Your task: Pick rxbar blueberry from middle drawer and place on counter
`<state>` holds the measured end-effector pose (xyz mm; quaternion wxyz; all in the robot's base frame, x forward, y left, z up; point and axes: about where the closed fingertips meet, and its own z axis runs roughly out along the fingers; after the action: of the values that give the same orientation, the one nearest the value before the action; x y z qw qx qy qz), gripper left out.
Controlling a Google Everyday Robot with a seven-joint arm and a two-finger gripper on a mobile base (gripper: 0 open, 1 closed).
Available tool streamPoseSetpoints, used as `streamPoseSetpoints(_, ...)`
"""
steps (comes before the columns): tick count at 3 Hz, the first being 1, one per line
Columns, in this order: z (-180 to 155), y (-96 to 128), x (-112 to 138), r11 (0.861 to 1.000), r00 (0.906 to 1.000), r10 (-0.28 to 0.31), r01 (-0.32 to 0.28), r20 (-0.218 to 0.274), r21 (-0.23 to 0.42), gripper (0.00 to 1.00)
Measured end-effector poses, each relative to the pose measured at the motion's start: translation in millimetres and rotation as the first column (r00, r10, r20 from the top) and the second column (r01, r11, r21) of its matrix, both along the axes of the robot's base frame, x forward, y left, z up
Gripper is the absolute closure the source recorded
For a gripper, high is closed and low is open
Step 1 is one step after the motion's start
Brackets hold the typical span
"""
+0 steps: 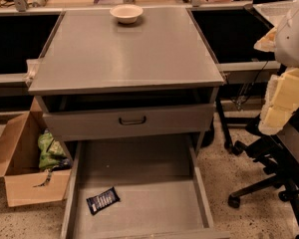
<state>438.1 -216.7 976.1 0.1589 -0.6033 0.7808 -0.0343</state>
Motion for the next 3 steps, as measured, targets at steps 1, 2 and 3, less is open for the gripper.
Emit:
streamPoseSetpoints(1,-2,2,1,1.000,1.0000,0.002,-0.002,0.002,-0.001,0.00)
streamPoseSetpoints(2,-31,16,11,0.999,0.9994,0.028,-0.028,-0.022,0.016,0.00)
streamPoseSetpoints(3,-83,54,17,0.994,0.9938,0.092,-0.088,-0.062,0.064,0.00)
